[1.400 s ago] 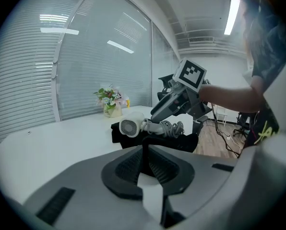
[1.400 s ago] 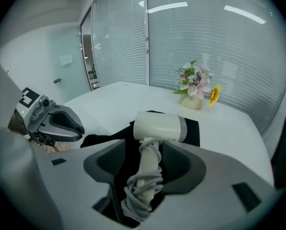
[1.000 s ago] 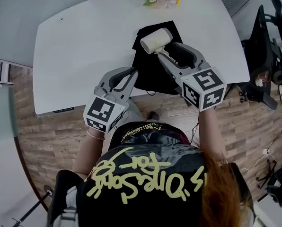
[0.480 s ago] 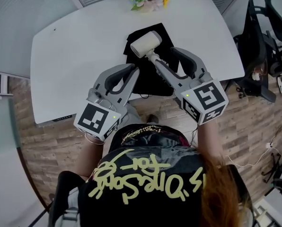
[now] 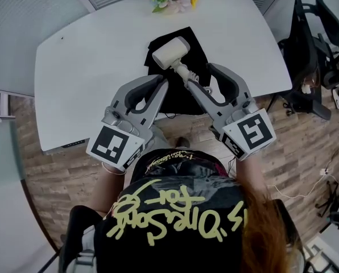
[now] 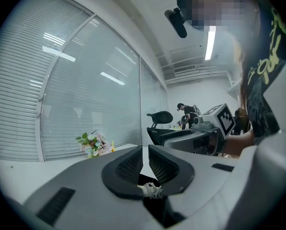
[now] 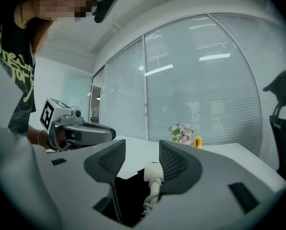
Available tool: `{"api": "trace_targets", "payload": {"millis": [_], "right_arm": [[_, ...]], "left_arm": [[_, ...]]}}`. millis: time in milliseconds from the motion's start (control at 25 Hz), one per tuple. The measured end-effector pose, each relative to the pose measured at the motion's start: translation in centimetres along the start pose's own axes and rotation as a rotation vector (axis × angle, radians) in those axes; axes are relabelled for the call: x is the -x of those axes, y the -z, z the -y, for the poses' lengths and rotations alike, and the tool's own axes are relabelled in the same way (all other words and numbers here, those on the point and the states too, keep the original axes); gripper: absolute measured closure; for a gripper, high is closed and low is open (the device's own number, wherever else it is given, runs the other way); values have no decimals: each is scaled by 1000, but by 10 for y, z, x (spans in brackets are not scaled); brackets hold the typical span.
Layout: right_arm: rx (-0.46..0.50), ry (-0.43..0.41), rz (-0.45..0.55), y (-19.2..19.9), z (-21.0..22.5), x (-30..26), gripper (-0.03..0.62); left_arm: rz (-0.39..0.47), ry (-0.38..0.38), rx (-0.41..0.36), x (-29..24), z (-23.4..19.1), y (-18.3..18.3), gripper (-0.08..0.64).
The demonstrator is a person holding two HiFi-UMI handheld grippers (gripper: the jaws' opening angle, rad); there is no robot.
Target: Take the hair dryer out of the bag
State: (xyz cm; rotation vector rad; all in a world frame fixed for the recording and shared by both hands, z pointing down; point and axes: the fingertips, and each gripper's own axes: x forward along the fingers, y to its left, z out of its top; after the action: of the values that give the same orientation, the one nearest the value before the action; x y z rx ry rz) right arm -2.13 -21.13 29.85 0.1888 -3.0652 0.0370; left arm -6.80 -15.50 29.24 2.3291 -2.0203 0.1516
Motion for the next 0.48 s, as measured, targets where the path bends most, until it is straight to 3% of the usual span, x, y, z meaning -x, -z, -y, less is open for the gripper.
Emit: {"api": "trace_targets", "payload": {"millis": [480], "right_arm": [[9,4,22,1,0,5,386]], "left_arm": [[-10,-8,10,0,3,3,528]]}}
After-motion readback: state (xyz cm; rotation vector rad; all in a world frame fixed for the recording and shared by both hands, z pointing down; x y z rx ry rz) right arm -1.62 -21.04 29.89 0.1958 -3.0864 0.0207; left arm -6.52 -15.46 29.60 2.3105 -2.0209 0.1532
